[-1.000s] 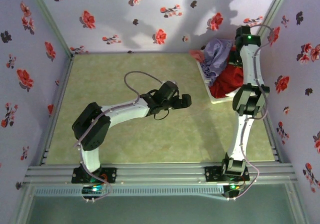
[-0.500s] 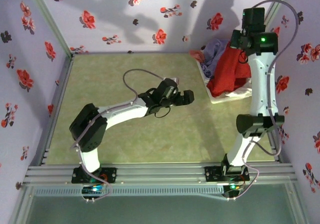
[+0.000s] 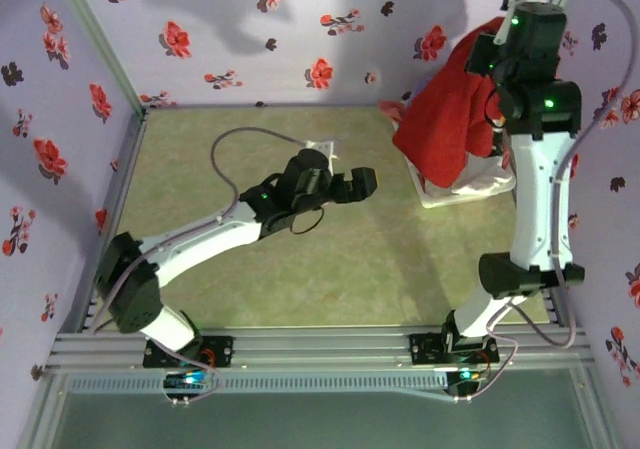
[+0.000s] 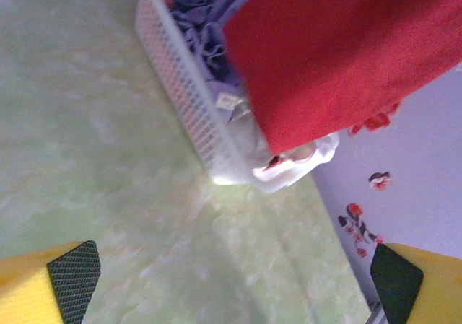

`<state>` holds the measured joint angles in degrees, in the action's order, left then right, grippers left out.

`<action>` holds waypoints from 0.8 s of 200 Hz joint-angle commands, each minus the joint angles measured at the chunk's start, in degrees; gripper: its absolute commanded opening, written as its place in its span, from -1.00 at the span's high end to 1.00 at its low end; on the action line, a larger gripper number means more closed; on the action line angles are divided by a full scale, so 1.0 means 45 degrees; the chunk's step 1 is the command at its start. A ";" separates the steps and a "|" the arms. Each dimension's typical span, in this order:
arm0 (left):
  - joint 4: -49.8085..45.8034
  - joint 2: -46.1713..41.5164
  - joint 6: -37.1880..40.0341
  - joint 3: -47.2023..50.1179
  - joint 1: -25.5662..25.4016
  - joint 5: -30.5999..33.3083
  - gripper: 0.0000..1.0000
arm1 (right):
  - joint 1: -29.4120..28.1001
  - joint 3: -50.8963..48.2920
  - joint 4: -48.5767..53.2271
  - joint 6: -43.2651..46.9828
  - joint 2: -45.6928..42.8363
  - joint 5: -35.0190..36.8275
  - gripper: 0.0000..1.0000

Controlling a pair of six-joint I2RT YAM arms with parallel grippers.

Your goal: Fold and stack the t-shirts

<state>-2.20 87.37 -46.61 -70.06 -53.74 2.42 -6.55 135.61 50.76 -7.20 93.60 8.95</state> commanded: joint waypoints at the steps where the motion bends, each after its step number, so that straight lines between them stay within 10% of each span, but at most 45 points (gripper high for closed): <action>1: -0.0816 -0.1253 -0.0174 0.1386 0.0071 0.1063 -0.99 | -0.0482 -0.0344 -0.3144 0.0636 -0.1141 -0.0933 1.00; 63: -0.3182 -0.5403 -0.0632 0.4409 0.0466 0.2701 -0.99 | -0.2663 -0.2676 -0.6898 0.0350 -0.3345 -0.1981 1.00; 160: -1.0545 -1.0834 -0.1657 0.5681 0.0828 0.5203 -0.99 | -0.7149 -0.7347 -0.4359 -0.4700 -0.1791 -0.1878 1.00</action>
<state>-37.78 39.18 -52.66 -43.51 -50.43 20.93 -37.71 107.68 27.90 -20.80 80.58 0.80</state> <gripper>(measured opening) 0.993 0.055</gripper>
